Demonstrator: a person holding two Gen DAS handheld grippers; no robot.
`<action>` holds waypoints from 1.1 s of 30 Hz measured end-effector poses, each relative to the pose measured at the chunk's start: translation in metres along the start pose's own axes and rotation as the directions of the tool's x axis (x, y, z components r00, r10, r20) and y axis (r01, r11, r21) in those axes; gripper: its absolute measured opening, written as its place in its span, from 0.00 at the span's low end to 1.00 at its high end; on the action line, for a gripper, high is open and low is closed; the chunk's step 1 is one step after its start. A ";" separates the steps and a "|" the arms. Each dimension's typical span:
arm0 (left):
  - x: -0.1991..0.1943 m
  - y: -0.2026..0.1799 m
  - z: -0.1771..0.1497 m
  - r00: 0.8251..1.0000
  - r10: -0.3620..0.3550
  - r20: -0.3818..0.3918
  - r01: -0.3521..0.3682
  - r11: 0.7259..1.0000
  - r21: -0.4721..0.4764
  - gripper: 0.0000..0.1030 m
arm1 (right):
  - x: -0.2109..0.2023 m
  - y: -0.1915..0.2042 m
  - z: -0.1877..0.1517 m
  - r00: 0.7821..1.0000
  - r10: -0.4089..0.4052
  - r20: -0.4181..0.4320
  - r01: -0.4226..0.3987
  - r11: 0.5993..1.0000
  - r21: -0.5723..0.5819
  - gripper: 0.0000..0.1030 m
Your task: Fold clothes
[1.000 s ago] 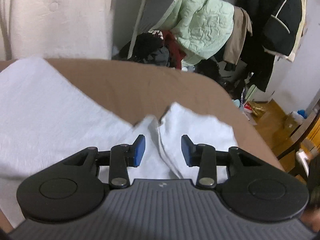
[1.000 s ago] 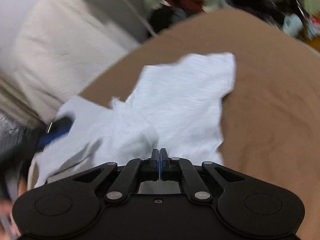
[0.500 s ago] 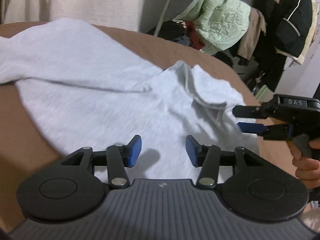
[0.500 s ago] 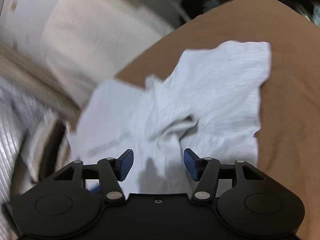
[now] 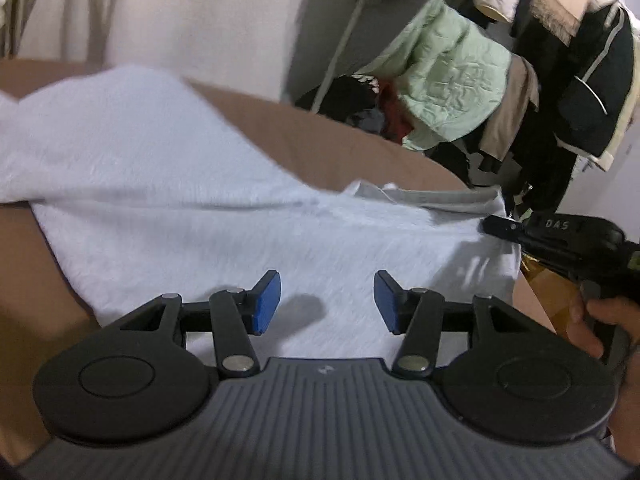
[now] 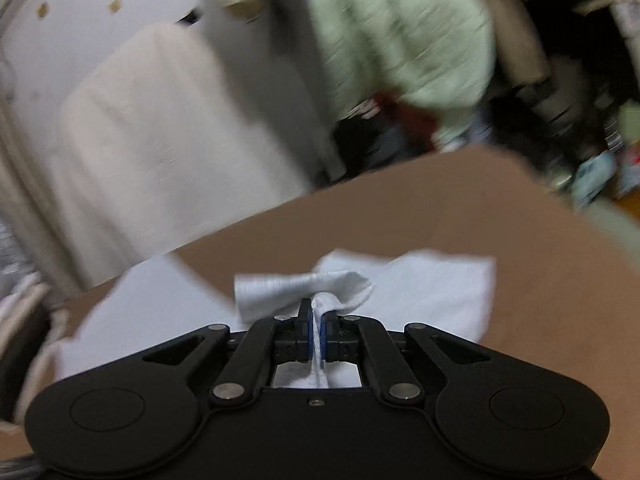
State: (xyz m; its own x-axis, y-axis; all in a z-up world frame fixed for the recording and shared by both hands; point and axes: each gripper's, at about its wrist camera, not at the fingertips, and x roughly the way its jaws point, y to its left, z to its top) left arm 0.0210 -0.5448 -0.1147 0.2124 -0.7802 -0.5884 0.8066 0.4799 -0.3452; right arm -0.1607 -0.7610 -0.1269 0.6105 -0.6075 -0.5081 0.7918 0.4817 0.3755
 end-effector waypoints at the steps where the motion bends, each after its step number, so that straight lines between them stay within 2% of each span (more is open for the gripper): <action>1: 0.009 -0.003 0.003 1.000 0.018 -0.016 -0.017 0.999 0.029 0.52 | 0.008 -0.004 0.002 0.999 -0.037 -0.013 0.038 0.999 0.027 0.04; 3: 0.024 -0.009 0.011 0.997 0.061 -0.038 -0.057 0.993 0.106 0.52 | 0.023 -0.013 0.006 0.993 -0.109 -0.043 0.112 0.991 0.079 0.04; 5: 0.036 -0.015 0.022 0.992 0.117 -0.040 -0.106 0.972 0.211 0.52 | 0.036 -0.028 0.009 0.990 -0.101 -0.101 0.118 0.978 0.171 0.04; 7: 0.043 -0.019 0.035 0.990 0.142 -0.003 -0.135 0.945 0.298 0.54 | 0.042 -0.047 0.007 0.985 -0.061 -0.161 0.103 0.957 0.271 0.04; 8: 0.048 -0.020 0.041 0.990 0.142 0.008 -0.136 0.935 0.328 0.58 | 0.045 -0.057 0.007 0.981 -0.038 -0.189 0.098 0.942 0.320 0.04; 11: 0.067 -0.022 0.056 0.993 0.114 0.011 -0.108 0.905 0.410 0.62 | 0.054 -0.075 0.003 0.977 0.017 -0.213 0.073 0.909 0.411 0.05; 12: 0.075 -0.024 0.058 0.994 0.107 0.003 -0.097 0.891 0.443 0.63 | 0.055 -0.077 0.002 0.977 0.030 -0.212 0.063 0.906 0.418 0.05; 14: 0.093 -0.028 0.059 0.994 0.110 0.003 -0.095 0.846 0.524 0.63 | 0.057 -0.079 0.000 0.976 0.056 -0.211 0.041 0.901 0.432 0.07; 17: 0.109 -0.034 0.051 0.996 0.088 0.015 -0.080 0.803 0.591 0.63 | 0.048 -0.084 0.002 0.971 0.188 -0.147 -0.092 0.863 0.496 0.12; 18: 0.115 -0.034 0.051 0.997 0.071 -0.010 -0.052 0.814 0.579 0.63 | 0.047 -0.087 0.004 0.966 0.228 -0.121 -0.134 0.843 0.520 0.12; 19: 0.121 -0.033 0.052 0.998 0.052 -0.045 -0.018 0.832 0.555 0.63 | 0.049 -0.088 0.004 0.966 0.235 -0.113 -0.142 0.837 0.528 0.16; 20: 0.126 -0.030 0.054 0.997 0.026 -0.077 0.017 0.859 0.512 0.63 | 0.050 -0.090 0.005 0.965 0.240 -0.106 -0.148 0.832 0.535 0.24; 21: 0.131 -0.026 0.056 0.994 -0.002 -0.108 0.052 0.885 0.462 0.63 | 0.053 -0.092 0.003 0.970 0.210 -0.121 -0.114 0.836 0.537 0.31; 22: 0.136 -0.021 0.058 0.991 -0.031 -0.128 0.081 0.911 0.405 0.62 | 0.055 -0.094 0.002 0.974 0.180 -0.137 -0.080 0.839 0.538 0.47; 23: 0.140 -0.015 0.059 0.988 -0.063 -0.140 0.108 0.934 0.340 0.49 | 0.061 -0.097 -0.001 0.975 0.157 -0.156 -0.046 0.832 0.552 0.54; 24: 0.143 -0.011 0.059 0.986 -0.069 -0.149 0.113 0.944 0.309 0.36 | 0.066 -0.101 -0.004 0.975 0.135 -0.175 -0.013 0.824 0.566 0.54; 25: 0.145 -0.008 0.059 0.985 -0.067 -0.158 0.111 0.951 0.289 0.12 | 0.073 -0.106 -0.008 0.975 0.134 -0.179 -0.001 0.804 0.594 0.54; 27: 0.147 -0.006 0.057 0.985 -0.068 -0.159 0.111 0.953 0.280 0.09 | 0.083 -0.114 -0.016 0.975 0.165 -0.148 -0.032 0.765 0.643 0.54; 28: 0.144 -0.007 0.056 0.987 -0.073 -0.146 0.115 0.947 0.300 0.09 | 0.089 -0.114 -0.018 0.975 0.180 -0.134 -0.051 0.762 0.646 0.47; 29: 0.141 -0.012 0.055 0.989 -0.067 -0.132 0.109 0.933 0.343 0.08 | 0.092 -0.107 -0.015 0.974 0.181 -0.136 -0.063 0.794 0.605 0.27; 30: 0.139 -0.019 0.054 0.991 -0.058 -0.121 0.101 0.918 0.384 0.08 | 0.095 -0.100 -0.011 0.974 0.182 -0.137 -0.075 0.824 0.562 0.14; 31: 0.136 -0.025 0.055 0.994 -0.049 -0.102 0.087 0.904 0.419 0.08 | 0.099 -0.093 -0.008 0.974 0.181 -0.138 -0.085 0.852 0.517 0.08; 33: 0.130 -0.034 0.061 0.998 -0.043 -0.047 0.059 0.896 0.441 0.08 | 0.087 -0.072 0.001 0.989 0.115 -0.092 -0.071 0.920 0.386 0.08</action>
State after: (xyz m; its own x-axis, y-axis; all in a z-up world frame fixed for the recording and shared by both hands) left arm 0.0552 -0.6872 -0.1346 0.1512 -0.7804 -0.6067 0.9782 0.2065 -0.0218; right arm -0.1645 -0.8495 -0.1971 0.6931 -0.4880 -0.5305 0.6914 0.2420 0.6808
